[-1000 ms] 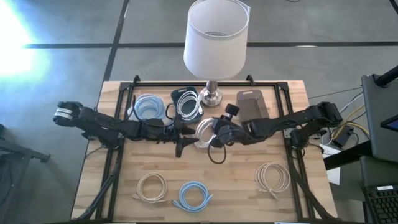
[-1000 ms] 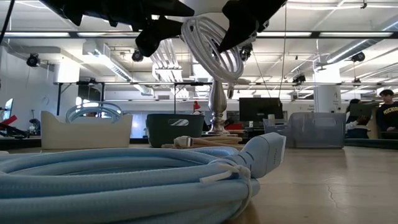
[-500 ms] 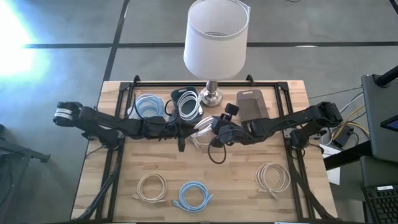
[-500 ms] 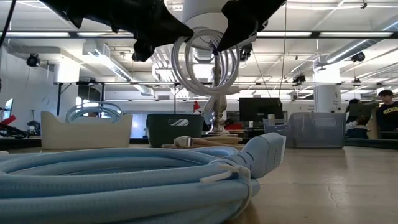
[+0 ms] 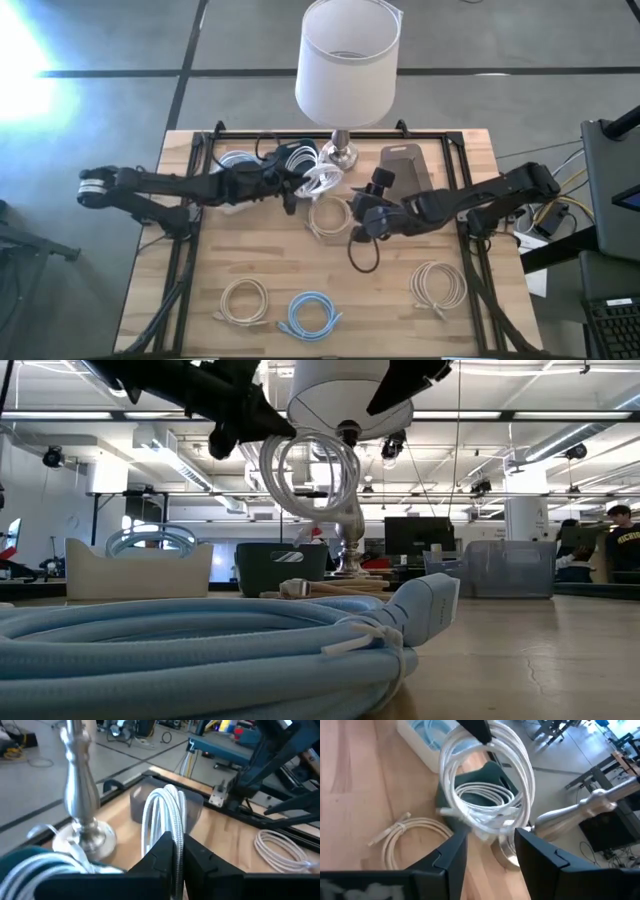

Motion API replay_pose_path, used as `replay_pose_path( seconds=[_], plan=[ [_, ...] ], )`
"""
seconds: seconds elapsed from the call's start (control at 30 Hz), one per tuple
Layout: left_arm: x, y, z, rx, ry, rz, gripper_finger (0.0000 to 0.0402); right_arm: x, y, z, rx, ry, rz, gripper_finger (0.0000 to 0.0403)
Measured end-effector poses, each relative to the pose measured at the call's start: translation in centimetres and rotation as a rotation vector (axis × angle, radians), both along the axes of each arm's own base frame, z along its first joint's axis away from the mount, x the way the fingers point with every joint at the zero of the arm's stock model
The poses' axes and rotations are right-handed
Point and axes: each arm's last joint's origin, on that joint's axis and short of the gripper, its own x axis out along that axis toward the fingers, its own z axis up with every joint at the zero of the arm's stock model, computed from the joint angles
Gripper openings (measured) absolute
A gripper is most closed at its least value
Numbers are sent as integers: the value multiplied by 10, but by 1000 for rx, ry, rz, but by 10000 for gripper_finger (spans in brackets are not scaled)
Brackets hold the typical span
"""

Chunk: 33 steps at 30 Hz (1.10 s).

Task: Pick & Place USB Port
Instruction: Put the white charger cable into the blue bin

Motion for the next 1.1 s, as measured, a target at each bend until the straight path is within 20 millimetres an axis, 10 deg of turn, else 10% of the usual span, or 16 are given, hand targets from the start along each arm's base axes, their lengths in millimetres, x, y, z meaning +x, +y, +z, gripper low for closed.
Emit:
replay_pose_path(
  seconds=[0.5, 0.83, 1.1],
  plan=[
    [-34, 9, 11, 49, 110, 342, 23, -30, -8, 3, 80, 12, -101, 173],
    [-4, 21, -33, 116, 235, 534, 27, -26, -8, -2, 76, 20, -101, 173],
    [0, 22, -23, 159, 229, 605, 27, -27, -8, -2, 75, 23, -101, 173]
  ],
)
